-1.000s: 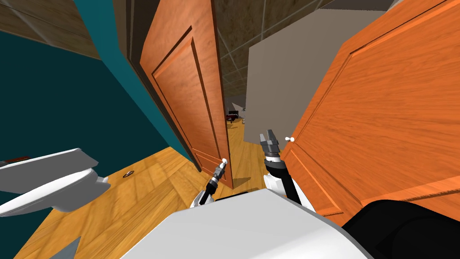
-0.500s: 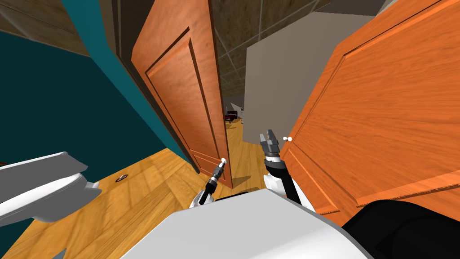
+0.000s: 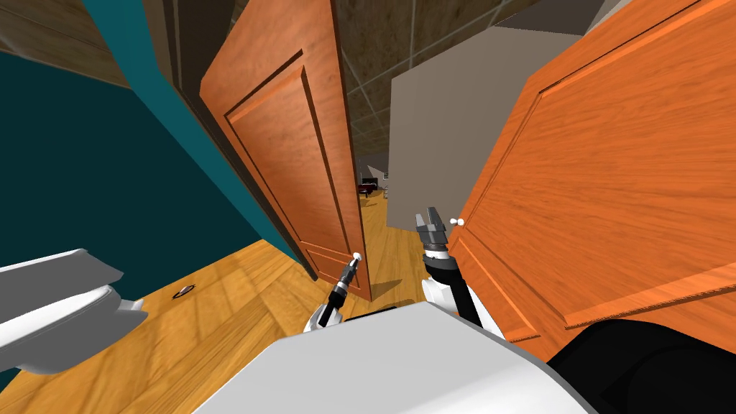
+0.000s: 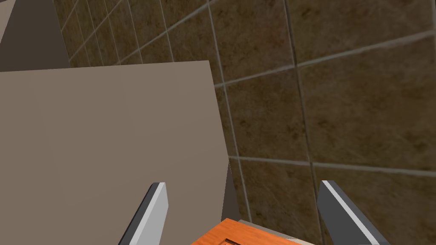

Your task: Push the door open

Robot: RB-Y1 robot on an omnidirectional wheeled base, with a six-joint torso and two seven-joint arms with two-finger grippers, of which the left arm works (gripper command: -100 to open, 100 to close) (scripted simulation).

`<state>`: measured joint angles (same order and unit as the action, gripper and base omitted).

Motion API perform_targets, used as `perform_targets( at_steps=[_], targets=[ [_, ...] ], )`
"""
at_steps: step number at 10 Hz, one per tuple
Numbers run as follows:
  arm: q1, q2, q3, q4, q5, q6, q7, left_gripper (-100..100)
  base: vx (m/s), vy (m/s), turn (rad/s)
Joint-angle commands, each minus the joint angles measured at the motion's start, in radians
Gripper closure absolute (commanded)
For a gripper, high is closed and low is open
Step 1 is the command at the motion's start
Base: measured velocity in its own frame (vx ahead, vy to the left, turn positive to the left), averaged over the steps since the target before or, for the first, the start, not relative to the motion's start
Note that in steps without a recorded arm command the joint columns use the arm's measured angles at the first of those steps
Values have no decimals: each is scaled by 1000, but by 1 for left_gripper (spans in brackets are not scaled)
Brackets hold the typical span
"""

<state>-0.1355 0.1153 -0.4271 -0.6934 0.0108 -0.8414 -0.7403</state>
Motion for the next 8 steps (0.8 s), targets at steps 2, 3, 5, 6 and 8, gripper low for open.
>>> perform_targets(
  at_steps=[2, 3, 5, 6, 8],
  targets=[
    [8, 12, 22, -31, 18, 11, 75, 100, 31, -20, -42],
    [8, 11, 31, -29, 28, 10, 104, 100, 43, -24, -75],
    [7, 9, 41, -28, 38, 9, 156, 100, 36, -14, -30],
    [7, 9, 41, -28, 38, 9, 160, 100, 26, -9, -25],
    [7, 7, 52, -26, 48, 8, 201, 100, 29, -9, -35]
  ],
)
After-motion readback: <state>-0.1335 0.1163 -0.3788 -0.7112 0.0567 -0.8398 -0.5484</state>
